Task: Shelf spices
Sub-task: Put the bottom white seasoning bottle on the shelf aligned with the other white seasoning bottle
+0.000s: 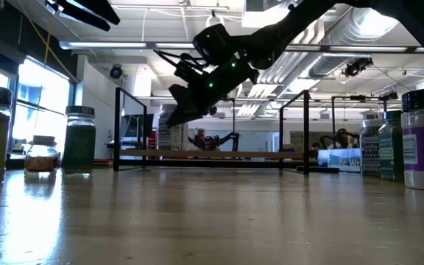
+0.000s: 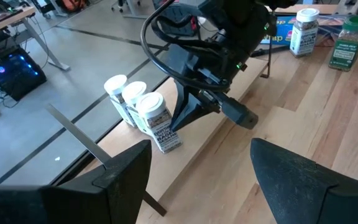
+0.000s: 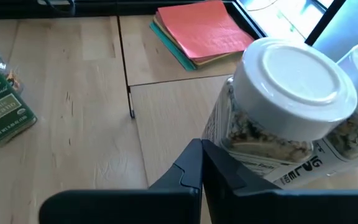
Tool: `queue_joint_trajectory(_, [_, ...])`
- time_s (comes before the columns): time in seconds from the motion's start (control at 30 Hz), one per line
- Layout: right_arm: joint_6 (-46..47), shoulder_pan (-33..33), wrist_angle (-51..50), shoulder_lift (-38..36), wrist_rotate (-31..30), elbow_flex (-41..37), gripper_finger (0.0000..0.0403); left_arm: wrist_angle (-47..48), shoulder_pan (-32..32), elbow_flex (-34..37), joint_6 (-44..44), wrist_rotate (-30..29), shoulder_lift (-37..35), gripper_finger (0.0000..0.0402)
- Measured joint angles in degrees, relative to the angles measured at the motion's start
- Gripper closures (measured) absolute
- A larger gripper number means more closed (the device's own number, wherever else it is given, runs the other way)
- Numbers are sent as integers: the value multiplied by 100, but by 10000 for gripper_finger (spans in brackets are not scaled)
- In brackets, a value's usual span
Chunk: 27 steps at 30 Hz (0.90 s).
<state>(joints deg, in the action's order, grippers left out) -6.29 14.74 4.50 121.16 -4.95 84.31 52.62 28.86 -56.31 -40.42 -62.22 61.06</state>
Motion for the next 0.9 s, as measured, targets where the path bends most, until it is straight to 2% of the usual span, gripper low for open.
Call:
queue_joint_trajectory(0.17, [134,0,-159,-13,-20,-1,403,0,-1,0,0,2,0,133])
queue_joint_trajectory(0.47, [156,-4,-562,-264,-475,-4,403,10,-2,0,4,13,0,133])
queue_joint_trajectory(0.9, [-112,76,-1444,-1147,-579,-4,403,24,0,0,9,15,0,133])
